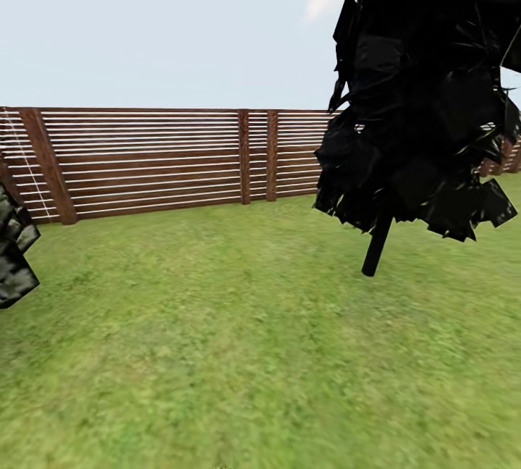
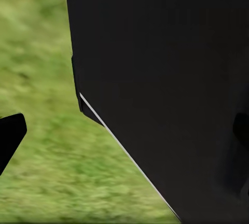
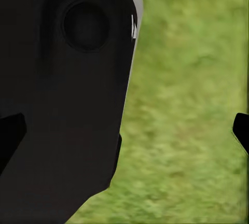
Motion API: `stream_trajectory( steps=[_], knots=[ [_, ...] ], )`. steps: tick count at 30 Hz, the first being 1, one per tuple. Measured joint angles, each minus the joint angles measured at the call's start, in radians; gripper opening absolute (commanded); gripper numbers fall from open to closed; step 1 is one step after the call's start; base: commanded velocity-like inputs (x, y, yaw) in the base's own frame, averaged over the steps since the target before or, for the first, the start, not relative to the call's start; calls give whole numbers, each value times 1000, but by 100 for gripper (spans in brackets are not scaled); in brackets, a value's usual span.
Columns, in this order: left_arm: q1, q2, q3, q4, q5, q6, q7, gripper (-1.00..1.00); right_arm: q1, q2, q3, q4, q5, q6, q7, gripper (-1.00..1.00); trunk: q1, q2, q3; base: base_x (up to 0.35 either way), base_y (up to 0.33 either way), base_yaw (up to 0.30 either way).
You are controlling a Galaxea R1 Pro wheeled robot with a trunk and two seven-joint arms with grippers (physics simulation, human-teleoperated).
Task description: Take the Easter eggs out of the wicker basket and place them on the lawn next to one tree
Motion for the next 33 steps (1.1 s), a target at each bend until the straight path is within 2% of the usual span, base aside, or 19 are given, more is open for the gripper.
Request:
stream_trajectory(
  steps=[33],
  knots=[
    [0,1,0,-1,0,0,0,100,0,0,2,0,2,0,0,100,0,0,0,0,0,300]
  ],
)
